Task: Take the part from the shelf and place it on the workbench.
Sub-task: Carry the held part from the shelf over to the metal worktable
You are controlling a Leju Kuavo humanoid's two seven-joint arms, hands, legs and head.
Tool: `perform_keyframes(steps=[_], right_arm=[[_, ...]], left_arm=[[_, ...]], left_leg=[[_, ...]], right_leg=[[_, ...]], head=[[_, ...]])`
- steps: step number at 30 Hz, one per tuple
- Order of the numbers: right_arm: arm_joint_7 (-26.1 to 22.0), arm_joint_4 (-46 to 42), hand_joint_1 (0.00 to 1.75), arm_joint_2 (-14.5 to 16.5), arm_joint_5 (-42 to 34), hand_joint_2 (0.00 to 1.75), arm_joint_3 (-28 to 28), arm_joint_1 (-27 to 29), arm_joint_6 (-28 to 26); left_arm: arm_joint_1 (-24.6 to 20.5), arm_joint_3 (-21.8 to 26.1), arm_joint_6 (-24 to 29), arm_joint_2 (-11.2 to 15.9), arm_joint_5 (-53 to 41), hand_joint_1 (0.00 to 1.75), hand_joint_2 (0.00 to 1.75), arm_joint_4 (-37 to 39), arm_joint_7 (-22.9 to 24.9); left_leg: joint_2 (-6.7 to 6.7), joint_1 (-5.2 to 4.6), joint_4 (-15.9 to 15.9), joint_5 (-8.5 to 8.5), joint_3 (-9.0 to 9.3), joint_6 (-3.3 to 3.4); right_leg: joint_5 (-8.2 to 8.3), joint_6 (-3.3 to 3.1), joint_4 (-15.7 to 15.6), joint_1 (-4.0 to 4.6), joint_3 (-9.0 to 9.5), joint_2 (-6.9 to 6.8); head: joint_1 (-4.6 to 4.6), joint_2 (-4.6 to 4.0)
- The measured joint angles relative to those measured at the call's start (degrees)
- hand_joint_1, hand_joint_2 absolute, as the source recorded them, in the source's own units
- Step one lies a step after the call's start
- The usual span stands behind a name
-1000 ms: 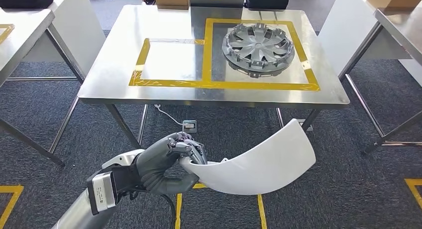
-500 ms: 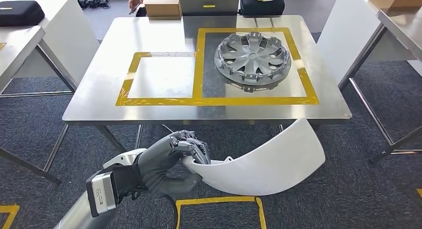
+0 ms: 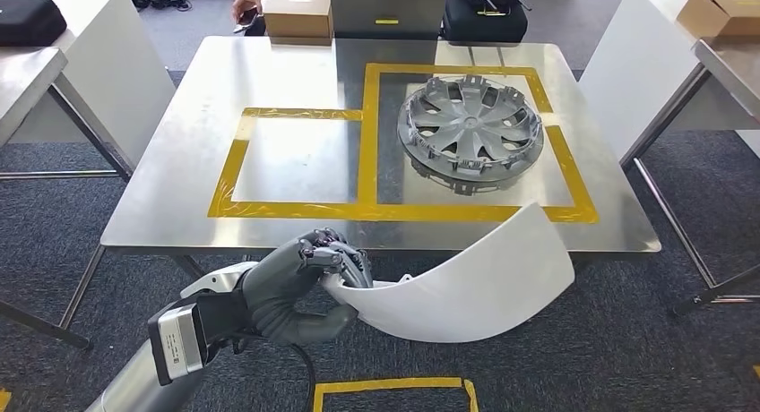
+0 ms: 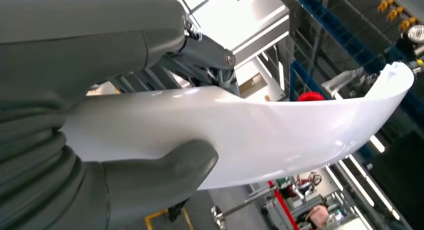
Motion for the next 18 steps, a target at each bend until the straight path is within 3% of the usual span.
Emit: perform_keyframes(steps=[2,3,4,6,8,12,14,16,17,18], right_arm=[[0.1,0.0,0.0,0.0,0.2,0.0,0.1,0.1,-0.1],[0.1,0.0,0.0,0.0,0.3,0.0,0.2,0.2,-0.2],[0.1,0.0,0.0,0.0,0.4,0.0,0.3,0.2,-0.2],[0.2,0.0,0.0,0.0,0.7,0.0,0.6,0.3,-0.3],[0.3,0.0,0.0,0.0,1.0,0.0,0.8,0.3,-0.3],[0.3,0.0,0.0,0.0,1.2,0.0,1.3,0.3,-0.4],[0.3,0.0,0.0,0.0,1.2,0.0,1.4,0.2,-0.4],[0.3,0.0,0.0,0.0,1.2,0.0,1.4,0.2,-0.4],[0.3,0.0,0.0,0.0,1.2,0.0,1.4,0.3,-0.4],[0.3,0.0,0.0,0.0,1.2,0.0,1.4,0.3,-0.4]], left_arm=[[0.0,0.0,0.2,0.2,0.2,1.75,1.75,0.1,-0.1],[0.0,0.0,0.3,0.3,0.4,1.75,1.75,0.2,-0.2],[0.0,0.0,0.4,0.4,0.4,1.75,1.75,0.3,-0.3],[0.0,0.0,0.7,0.6,0.5,1.75,1.75,0.3,-0.6],[0.0,0.0,1.1,0.9,0.6,1.75,1.75,0.4,-0.8],[0.1,0.0,1.6,1.8,0.7,1.75,1.75,0.4,-1.4],[0.2,0.0,1.7,2.3,0.8,1.75,1.75,0.4,-1.8],[0.5,0.0,1.8,2.8,0.9,1.75,1.75,0.4,-2.2],[0.8,0.0,1.9,3.0,0.9,1.75,1.75,0.5,-2.4],[1.0,0.0,1.9,3.2,0.8,1.75,1.75,0.6,-2.5]], left_leg=[[-0.06,-0.01,0.0,-1.06,1.03,0.02],[-0.1,0.0,0.0,-1.66,1.75,-0.06],[-0.12,0.0,0.0,-2.31,2.61,-0.18],[-0.08,-0.06,0.0,-3.68,4.39,-0.5],[-0.09,-0.23,0.0,-4.87,5.38,-1.05],[-0.03,-0.38,2.0,-5.08,5.72,-2.44],[0.07,-0.27,7.1,-6.12,2.9,-3.04],[0.08,-0.12,13.5,-8.95,-1.77,-3.46],[0.08,-0.07,15.4,-10.04,-3.72,-3.52],[0.08,-0.06,15.6,-10.04,-4.83,-3.48]], right_leg=[[-2.21,0.28,4.6,-0.05,-4.56,-0.05],[-2.04,0.3,4.4,-0.05,-5.74,-0.07],[-0.44,0.2,2.5,-0.04,-6.02,-0.11],[5.9,-0.22,-4.7,0.06,-4.94,-0.3],[9.63,-0.87,-9.3,0.33,-3.98,-0.54],[9.49,-2.4,-10.4,0.13,-2.25,-0.44],[8.78,-2.95,-10.7,-0.03,-0.95,-0.4],[7.87,-3.16,-10.8,-0.04,-0.02,-0.34],[7.39,-3.17,-10.8,-0.04,0.48,-0.29],[6.89,-3.14,-10.7,-0.03,1.06,-0.23]], head=[[0.16,0.0],[0.23,0.0],[0.32,0.0],[0.48,0.0],[0.61,0.0],[0.5,0.0],[0.18,0.0],[-0.08,0.0],[-0.14,0.0],[-0.18,0.0]])
